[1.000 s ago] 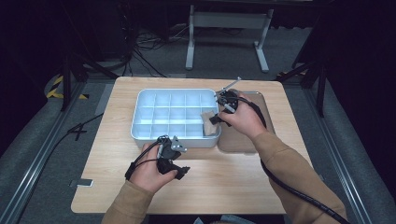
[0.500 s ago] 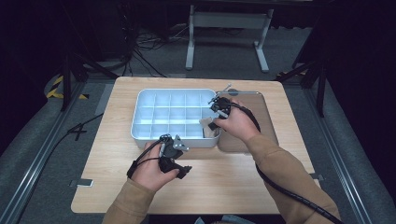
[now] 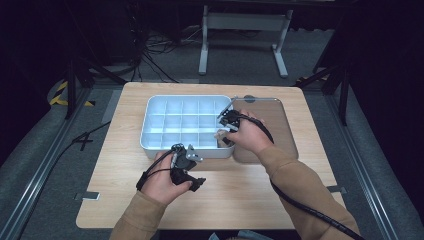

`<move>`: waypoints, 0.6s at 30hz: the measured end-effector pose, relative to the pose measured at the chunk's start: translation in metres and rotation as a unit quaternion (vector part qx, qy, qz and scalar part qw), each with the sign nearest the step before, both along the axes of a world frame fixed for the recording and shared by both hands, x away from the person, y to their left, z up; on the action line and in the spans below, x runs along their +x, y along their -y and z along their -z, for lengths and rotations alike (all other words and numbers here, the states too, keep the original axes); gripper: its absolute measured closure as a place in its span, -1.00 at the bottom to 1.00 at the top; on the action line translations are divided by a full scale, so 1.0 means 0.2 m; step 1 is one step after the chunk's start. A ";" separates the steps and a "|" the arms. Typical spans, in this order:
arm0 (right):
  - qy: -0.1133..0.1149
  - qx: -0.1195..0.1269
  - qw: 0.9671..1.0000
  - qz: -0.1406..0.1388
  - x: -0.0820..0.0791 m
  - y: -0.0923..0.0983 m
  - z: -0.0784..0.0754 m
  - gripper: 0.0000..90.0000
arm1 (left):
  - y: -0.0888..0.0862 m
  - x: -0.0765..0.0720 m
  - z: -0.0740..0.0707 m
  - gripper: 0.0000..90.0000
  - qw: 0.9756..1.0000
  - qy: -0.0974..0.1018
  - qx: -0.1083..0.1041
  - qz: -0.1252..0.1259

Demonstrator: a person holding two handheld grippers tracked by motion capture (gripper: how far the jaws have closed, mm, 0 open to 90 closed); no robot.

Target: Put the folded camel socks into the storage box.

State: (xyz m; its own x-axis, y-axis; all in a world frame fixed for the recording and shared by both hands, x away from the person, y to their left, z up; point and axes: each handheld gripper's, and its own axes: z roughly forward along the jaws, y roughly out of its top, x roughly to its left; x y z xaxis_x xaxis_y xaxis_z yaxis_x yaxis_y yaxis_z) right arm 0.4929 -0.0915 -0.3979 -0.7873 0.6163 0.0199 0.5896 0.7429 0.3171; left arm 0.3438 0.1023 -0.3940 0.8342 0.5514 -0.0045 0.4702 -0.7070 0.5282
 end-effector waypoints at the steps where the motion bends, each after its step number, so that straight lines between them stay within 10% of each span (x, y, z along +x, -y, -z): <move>1: -0.001 -0.006 1.000 -0.001 0.00 -0.01 0.01 0.72 | 0.00 0.00 0.00 -0.36 1.000 -0.001 -0.001 0.000; 18: 0.000 -0.051 0.998 -0.023 0.02 -0.07 0.10 0.70 | 0.00 0.00 0.00 -0.36 1.000 0.003 -0.004 0.001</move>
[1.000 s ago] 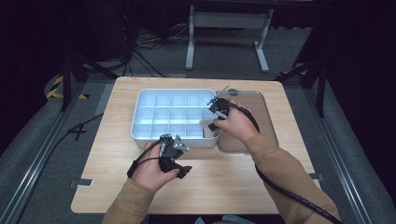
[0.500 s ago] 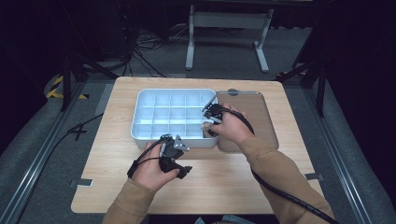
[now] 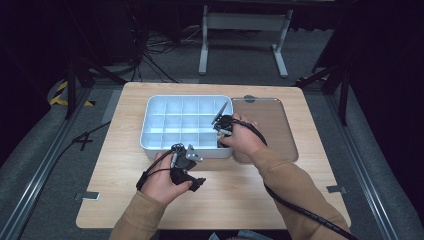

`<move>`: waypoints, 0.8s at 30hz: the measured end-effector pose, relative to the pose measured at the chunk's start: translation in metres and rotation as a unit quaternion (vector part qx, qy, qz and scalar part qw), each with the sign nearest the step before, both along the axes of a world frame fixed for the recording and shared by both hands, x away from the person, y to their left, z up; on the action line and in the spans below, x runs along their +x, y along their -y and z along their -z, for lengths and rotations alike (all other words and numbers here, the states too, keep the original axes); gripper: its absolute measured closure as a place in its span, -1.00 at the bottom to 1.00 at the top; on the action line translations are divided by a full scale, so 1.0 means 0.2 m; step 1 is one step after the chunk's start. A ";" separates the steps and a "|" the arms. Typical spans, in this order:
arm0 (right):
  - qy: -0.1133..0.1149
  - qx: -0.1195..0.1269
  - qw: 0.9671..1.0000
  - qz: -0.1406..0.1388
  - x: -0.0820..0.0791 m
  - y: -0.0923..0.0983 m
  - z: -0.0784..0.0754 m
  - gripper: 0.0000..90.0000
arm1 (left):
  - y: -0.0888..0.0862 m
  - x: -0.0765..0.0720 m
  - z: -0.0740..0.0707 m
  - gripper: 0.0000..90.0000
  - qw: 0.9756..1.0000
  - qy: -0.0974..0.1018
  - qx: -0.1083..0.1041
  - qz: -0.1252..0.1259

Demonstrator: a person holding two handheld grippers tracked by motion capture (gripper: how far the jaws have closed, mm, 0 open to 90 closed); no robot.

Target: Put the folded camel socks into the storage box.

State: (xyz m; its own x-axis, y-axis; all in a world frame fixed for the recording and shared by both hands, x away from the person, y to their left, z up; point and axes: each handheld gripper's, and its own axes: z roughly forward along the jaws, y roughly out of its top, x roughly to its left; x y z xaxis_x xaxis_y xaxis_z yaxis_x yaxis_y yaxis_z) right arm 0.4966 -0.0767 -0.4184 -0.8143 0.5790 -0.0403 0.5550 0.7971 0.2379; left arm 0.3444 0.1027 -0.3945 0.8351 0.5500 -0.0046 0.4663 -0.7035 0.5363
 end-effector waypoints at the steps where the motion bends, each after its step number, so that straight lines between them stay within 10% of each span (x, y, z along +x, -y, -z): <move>1: 0.000 0.000 1.000 0.000 0.00 0.00 0.00 0.70 | 0.00 0.00 0.00 -0.36 1.000 -0.001 0.002 0.000; 12: -0.005 0.029 1.000 0.003 -0.04 0.02 -0.07 0.27 | 0.00 0.01 0.00 -0.36 1.000 -0.008 0.004 0.002; 24: 0.039 0.149 0.988 0.019 -0.10 0.20 -0.28 0.12 | 0.00 0.00 0.00 -0.36 1.000 -0.002 0.003 -0.003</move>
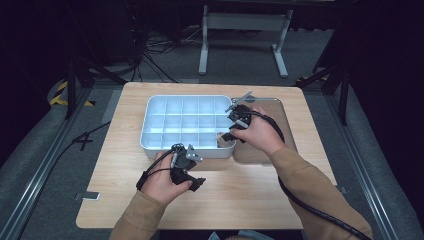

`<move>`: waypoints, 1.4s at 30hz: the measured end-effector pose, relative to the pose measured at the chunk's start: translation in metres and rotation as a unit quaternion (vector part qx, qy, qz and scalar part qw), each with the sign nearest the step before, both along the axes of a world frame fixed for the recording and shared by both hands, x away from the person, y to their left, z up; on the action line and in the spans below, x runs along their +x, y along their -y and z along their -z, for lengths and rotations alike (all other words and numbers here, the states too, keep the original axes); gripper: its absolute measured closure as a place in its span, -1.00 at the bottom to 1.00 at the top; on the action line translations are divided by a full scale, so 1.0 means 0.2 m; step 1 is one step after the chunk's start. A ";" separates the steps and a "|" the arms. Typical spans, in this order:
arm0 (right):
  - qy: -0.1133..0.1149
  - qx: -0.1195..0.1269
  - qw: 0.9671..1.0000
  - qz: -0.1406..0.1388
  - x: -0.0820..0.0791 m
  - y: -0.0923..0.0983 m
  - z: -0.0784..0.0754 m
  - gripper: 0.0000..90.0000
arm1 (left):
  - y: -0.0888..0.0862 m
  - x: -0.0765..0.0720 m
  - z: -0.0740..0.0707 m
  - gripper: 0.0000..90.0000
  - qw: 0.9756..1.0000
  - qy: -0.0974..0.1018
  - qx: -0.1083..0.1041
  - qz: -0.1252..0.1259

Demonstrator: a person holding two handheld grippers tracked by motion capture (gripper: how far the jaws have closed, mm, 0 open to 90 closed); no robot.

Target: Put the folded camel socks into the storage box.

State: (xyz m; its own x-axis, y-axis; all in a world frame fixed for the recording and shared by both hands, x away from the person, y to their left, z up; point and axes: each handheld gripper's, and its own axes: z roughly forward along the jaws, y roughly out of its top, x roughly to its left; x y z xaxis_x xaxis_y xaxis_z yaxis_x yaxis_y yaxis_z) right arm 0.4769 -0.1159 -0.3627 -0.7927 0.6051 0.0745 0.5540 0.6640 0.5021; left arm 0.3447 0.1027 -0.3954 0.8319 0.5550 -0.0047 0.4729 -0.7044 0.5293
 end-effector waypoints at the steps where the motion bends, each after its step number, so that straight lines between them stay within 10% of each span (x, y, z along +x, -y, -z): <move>1: 0.003 0.007 1.000 -0.002 -0.01 0.02 -0.02 0.12 | 0.00 0.00 0.00 -0.36 1.000 0.000 -0.001 0.000; 11: 0.022 0.059 0.998 -0.006 -0.12 0.18 -0.15 0.09 | 0.00 0.00 0.00 -0.36 1.000 -0.004 -0.002 -0.003; 42: 0.077 0.095 0.992 -0.031 -0.39 0.55 -0.19 -0.15 | -0.01 0.00 0.01 -0.37 1.000 -0.006 -0.003 -0.007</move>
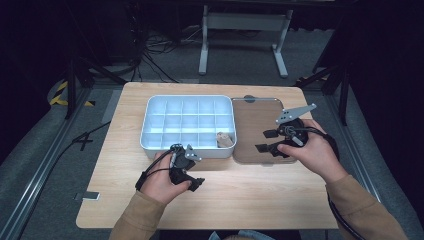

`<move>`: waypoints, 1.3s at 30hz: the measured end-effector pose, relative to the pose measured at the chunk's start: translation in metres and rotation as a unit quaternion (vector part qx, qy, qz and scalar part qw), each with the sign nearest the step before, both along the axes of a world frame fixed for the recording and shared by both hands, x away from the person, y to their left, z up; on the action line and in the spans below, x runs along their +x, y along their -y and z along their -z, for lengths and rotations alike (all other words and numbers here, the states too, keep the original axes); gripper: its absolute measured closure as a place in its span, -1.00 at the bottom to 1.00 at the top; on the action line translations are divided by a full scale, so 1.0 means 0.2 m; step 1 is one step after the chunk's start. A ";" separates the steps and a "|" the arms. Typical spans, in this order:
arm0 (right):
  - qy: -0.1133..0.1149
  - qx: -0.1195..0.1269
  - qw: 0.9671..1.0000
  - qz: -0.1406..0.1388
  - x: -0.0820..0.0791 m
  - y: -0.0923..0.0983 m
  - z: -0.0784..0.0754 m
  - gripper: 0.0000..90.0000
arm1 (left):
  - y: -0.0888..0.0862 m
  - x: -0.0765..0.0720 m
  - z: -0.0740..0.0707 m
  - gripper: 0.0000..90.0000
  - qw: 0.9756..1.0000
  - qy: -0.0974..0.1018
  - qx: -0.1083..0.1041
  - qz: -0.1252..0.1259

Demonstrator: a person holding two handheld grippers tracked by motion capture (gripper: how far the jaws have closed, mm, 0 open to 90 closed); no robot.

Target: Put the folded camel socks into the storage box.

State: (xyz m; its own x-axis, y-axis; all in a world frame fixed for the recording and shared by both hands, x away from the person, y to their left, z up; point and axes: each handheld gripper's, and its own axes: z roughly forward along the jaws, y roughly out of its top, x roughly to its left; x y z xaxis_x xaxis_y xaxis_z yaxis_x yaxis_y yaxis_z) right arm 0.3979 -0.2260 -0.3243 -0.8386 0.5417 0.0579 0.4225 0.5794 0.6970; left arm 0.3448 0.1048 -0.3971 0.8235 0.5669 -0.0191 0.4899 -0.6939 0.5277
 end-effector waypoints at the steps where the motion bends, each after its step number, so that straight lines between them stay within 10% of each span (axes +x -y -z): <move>1: 0.001 -0.003 1.000 -0.003 -0.01 0.01 0.01 -0.17 | 0.00 0.00 0.00 -0.37 1.000 0.000 0.000 0.000; 39: -0.001 -0.009 1.000 0.026 -0.23 0.28 0.57 -0.21 | 0.01 0.02 0.03 -0.40 1.000 -0.012 0.017 0.006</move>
State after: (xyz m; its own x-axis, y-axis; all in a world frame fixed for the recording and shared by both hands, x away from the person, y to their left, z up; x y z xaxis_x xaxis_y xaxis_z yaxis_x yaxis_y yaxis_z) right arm 0.3525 -0.2815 -0.4391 -0.8089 0.5859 0.0487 0.4533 0.5688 0.6863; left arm 0.3480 0.1022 -0.4040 0.8303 0.5570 -0.0199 0.4929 -0.7171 0.4927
